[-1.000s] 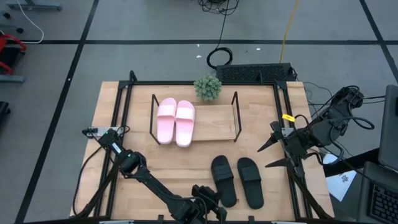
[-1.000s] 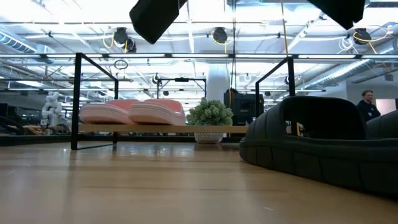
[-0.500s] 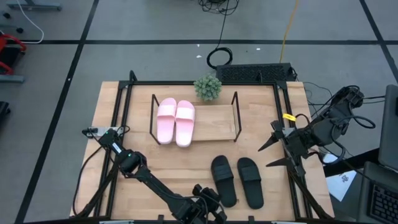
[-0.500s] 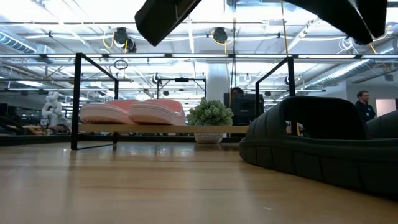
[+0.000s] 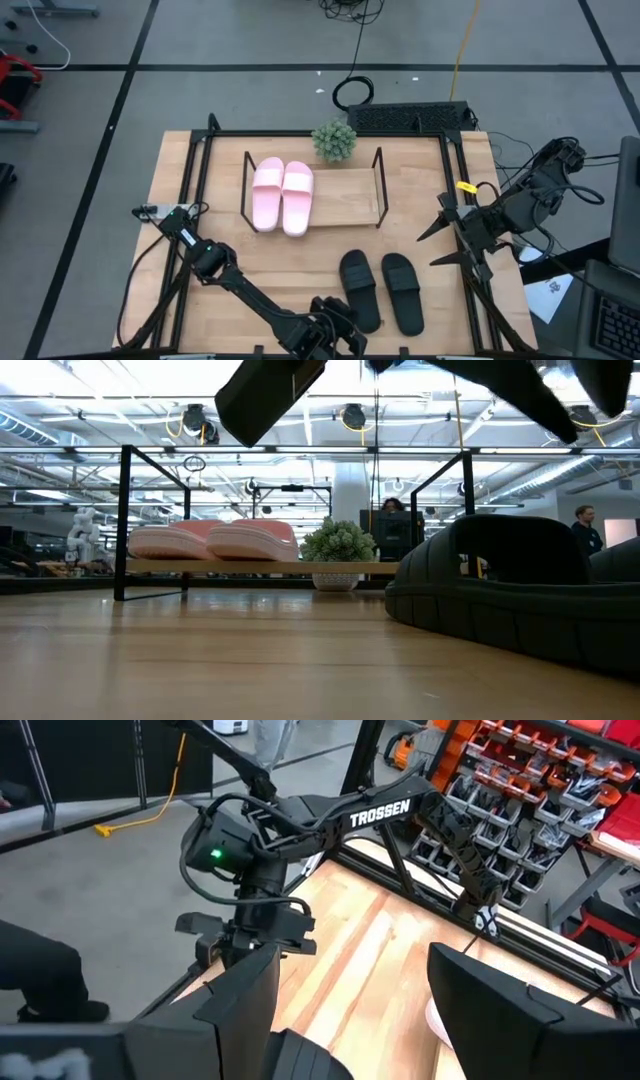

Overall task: Pick and place slides into the shelf
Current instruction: Put the black slide on the shelf

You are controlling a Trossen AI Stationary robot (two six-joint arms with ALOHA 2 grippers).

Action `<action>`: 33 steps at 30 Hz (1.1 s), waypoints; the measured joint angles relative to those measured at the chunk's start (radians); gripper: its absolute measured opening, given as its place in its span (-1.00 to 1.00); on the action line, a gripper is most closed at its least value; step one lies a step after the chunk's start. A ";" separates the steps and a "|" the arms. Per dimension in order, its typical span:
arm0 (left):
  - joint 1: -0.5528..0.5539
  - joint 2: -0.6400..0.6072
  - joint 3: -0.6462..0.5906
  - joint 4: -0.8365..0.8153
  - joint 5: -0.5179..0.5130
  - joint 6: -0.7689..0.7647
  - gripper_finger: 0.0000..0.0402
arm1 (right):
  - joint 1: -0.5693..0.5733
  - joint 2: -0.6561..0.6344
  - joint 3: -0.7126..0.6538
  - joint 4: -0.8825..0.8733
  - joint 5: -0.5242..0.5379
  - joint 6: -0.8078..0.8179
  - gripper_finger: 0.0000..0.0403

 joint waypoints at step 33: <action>0.072 0.000 0.000 -0.283 0.120 -0.126 -0.29 | 0.000 -0.134 0.000 -0.053 0.000 -0.019 0.23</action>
